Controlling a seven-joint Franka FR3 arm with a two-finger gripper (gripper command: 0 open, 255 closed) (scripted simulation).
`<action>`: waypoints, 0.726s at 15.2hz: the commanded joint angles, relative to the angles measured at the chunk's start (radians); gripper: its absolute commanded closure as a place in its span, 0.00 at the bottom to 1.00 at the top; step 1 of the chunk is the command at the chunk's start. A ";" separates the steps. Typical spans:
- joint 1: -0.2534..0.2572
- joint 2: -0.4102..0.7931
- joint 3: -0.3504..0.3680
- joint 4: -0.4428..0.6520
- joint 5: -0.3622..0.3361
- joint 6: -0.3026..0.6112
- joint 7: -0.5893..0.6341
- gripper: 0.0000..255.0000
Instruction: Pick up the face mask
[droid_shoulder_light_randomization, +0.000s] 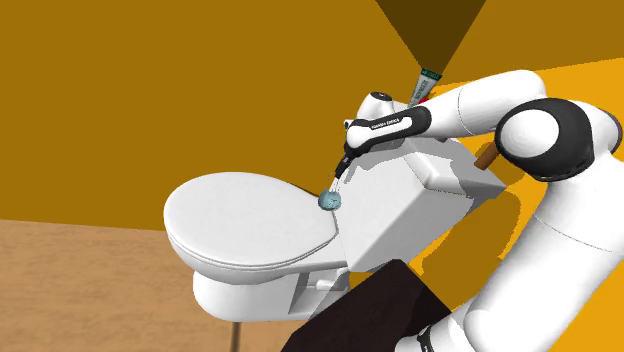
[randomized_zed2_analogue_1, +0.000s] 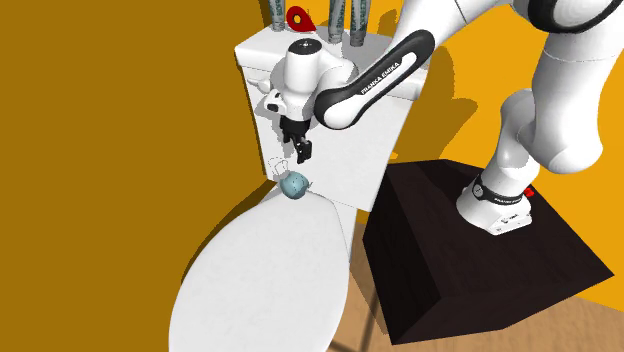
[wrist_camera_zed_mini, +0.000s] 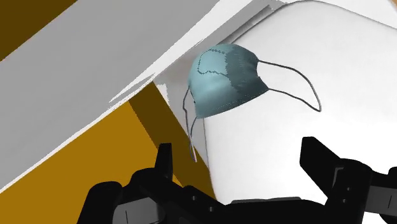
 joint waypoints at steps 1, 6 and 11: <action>-0.016 0.087 0.003 0.071 0.011 0.014 -0.039 0.00; -0.041 0.250 0.026 0.226 0.023 0.034 -0.106 0.00; -0.043 0.297 0.028 0.225 0.025 0.082 -0.102 0.00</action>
